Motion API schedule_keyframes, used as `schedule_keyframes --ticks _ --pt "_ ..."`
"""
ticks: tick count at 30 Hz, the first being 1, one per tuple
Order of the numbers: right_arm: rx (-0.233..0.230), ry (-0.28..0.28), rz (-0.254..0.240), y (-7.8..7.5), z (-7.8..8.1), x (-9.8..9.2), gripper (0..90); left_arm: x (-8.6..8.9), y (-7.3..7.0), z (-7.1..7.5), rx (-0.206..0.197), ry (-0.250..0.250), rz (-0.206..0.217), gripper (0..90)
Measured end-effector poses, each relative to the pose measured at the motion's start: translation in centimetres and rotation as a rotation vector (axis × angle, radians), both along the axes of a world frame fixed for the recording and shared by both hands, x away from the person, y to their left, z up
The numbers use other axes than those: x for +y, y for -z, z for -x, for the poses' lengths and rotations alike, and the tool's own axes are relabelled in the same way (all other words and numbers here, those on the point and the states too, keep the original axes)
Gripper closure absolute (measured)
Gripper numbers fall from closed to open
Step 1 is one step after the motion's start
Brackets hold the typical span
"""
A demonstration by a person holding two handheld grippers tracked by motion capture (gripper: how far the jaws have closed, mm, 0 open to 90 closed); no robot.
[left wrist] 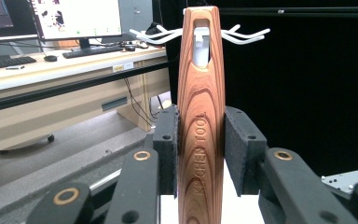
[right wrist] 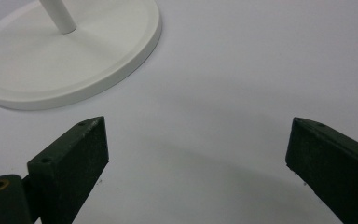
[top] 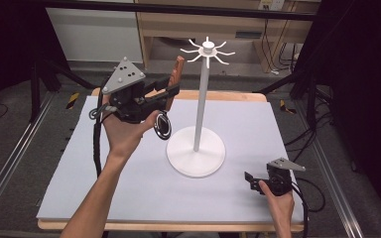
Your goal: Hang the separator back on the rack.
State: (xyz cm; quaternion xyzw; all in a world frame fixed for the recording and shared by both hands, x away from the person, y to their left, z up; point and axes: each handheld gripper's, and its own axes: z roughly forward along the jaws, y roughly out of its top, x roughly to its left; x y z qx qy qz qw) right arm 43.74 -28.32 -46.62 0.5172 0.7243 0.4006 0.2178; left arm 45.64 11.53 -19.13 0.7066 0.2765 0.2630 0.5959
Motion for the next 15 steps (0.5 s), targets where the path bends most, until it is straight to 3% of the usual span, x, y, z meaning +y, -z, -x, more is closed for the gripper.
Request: schedule_keyframes --ticks 15 --pt "0.002 -0.001 -0.004 0.0 0.0 -0.1 6.2 -1.0 0.0 -0.7 0.014 -0.003 -0.009 67.4"
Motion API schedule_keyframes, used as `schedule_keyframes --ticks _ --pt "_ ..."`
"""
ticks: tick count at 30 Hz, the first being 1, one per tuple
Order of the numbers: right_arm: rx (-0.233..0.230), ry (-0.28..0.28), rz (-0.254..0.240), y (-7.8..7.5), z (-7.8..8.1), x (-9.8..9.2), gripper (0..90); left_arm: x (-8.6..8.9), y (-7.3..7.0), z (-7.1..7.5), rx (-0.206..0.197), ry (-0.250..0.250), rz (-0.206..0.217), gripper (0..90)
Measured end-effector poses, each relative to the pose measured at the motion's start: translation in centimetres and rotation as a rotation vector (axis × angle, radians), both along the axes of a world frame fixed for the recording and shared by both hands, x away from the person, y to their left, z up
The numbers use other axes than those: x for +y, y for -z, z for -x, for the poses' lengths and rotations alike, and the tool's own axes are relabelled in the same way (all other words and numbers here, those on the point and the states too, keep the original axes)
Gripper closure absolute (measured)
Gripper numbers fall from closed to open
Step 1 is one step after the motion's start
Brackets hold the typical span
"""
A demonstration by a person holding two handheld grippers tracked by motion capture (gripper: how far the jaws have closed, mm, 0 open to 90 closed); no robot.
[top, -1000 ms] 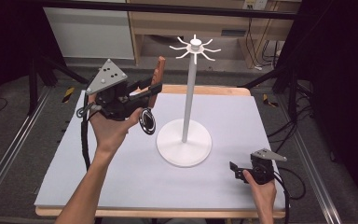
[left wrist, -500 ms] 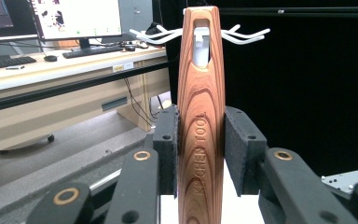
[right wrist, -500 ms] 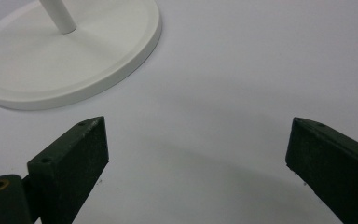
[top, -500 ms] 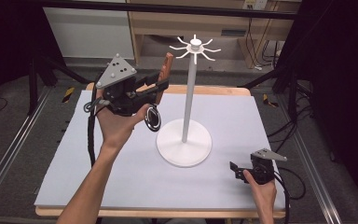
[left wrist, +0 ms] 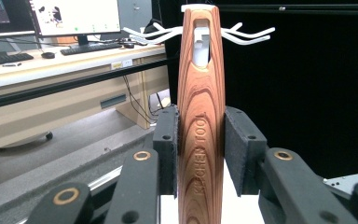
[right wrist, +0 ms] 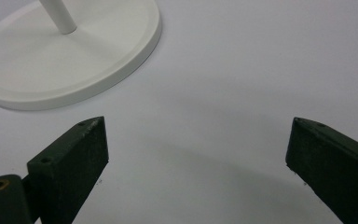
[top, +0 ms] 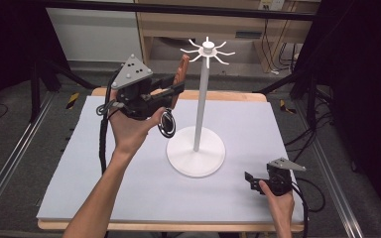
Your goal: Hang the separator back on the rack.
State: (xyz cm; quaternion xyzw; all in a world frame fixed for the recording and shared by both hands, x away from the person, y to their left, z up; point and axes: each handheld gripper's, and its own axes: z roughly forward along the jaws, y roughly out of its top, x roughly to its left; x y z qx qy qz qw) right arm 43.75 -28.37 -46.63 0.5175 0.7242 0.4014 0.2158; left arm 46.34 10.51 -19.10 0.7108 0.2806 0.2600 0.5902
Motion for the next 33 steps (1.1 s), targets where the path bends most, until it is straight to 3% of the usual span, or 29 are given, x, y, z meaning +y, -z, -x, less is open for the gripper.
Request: schedule_keyframes --ticks 12,33 --pt "0.002 -0.002 -0.007 0.0 0.0 0.0 6.2 -0.8 -0.4 -0.5 -0.004 -0.012 -0.016 67.4" --pt "0.004 -0.005 -0.004 0.0 0.0 0.0 6.2 -1.6 0.9 -1.6 0.016 -0.009 -0.011 67.3"
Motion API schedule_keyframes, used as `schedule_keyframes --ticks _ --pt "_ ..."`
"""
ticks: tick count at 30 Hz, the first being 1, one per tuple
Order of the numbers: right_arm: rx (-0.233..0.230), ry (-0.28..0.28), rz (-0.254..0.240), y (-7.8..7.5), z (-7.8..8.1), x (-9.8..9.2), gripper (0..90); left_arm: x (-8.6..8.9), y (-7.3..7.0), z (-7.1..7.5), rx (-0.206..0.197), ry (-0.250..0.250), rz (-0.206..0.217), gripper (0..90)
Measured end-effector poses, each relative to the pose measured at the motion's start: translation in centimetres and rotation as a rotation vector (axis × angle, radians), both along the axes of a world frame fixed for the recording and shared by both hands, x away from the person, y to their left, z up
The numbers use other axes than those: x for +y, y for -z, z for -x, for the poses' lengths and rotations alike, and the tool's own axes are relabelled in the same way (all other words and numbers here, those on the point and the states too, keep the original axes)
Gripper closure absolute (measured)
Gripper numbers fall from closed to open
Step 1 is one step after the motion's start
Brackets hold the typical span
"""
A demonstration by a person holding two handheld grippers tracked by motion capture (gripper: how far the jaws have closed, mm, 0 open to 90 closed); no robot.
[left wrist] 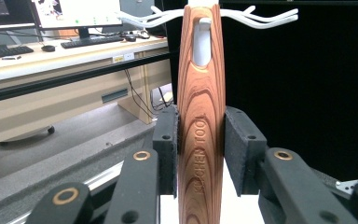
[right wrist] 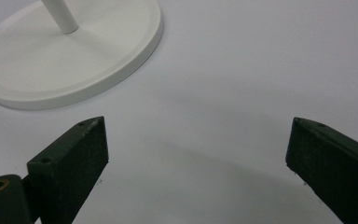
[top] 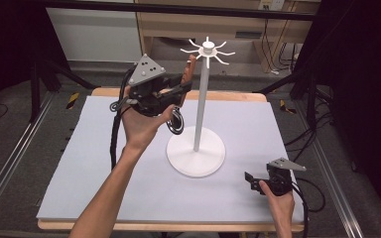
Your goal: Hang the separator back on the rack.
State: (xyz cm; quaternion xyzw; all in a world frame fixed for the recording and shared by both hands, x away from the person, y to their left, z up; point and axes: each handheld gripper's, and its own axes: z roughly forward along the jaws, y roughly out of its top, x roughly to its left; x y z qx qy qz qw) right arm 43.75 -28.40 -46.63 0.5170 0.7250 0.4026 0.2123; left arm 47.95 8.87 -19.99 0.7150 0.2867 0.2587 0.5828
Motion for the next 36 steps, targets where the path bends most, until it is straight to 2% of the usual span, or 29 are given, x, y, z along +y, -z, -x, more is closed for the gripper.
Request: schedule_keyframes --ticks 7,22,32,36 --pt "-0.001 -0.006 0.004 0.1 0.0 0.0 6.2 -0.1 0.4 -0.3 0.003 -0.001 0.014 67.2" --pt "0.005 -0.006 0.003 0.1 -0.1 0.1 6.2 0.0 0.4 -0.2 -0.011 -0.011 -0.006 64.8" --pt "0.008 -0.006 0.005 0.1 -0.1 0.1 6.2 1.4 1.3 0.2 -0.002 -0.009 -0.005 63.2" --pt "0.007 -0.008 0.008 0.2 -0.1 0.2 6.2 2.2 1.8 0.6 0.001 -0.008 -0.026 61.7"
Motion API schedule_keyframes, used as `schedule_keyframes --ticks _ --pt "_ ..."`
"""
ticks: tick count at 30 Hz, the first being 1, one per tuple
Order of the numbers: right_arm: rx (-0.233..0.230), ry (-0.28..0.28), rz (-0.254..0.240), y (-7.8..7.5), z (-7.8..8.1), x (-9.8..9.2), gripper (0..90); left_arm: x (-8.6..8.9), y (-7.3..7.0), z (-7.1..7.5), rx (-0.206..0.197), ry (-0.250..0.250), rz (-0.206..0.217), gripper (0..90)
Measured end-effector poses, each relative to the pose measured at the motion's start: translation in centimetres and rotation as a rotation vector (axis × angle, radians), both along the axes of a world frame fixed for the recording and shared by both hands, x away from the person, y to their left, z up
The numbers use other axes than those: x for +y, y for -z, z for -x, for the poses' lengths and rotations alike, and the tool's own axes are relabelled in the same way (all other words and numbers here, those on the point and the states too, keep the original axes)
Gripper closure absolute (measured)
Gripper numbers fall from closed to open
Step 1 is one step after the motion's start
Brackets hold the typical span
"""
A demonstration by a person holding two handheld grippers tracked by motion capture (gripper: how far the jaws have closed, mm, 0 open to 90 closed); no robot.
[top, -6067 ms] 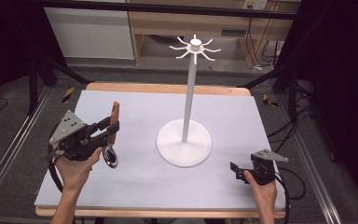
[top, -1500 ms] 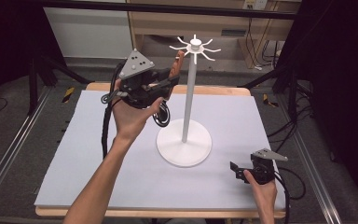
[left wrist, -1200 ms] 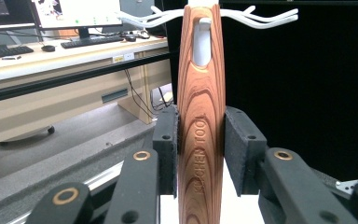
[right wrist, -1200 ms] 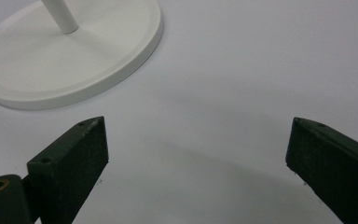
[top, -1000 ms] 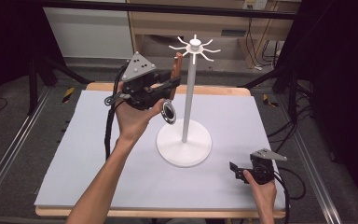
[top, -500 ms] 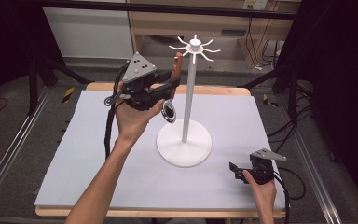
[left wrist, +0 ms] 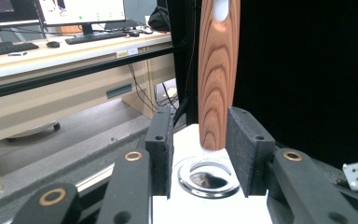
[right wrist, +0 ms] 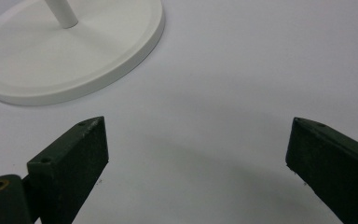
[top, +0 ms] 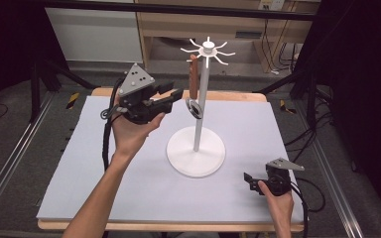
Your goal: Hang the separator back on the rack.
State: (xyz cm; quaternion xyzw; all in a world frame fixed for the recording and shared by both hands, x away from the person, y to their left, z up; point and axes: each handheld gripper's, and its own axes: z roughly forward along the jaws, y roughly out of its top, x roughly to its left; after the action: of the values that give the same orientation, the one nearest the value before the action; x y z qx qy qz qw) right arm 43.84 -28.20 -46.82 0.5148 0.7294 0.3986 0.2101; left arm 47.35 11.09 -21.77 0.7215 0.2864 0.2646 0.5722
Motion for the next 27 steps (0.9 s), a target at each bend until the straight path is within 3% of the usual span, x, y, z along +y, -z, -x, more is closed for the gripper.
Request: schedule_keyframes --ticks 12,22,23,27 --pt "-0.002 0.002 0.004 0.0 0.1 0.0 6.2 3.3 2.7 1.7 0.010 -0.004 -0.001 55.1" --pt "-0.003 0.005 0.006 0.1 0.1 0.1 6.2 6.0 6.6 2.8 0.032 -0.035 -0.016 50.2" --pt "-0.003 0.005 0.006 0.1 0.1 0.1 6.2 6.2 7.1 3.1 0.055 -0.041 -0.021 50.2" --pt "-0.003 0.011 0.002 0.2 0.2 -0.1 6.2 7.3 9.3 3.4 0.085 -0.059 -0.033 48.3"
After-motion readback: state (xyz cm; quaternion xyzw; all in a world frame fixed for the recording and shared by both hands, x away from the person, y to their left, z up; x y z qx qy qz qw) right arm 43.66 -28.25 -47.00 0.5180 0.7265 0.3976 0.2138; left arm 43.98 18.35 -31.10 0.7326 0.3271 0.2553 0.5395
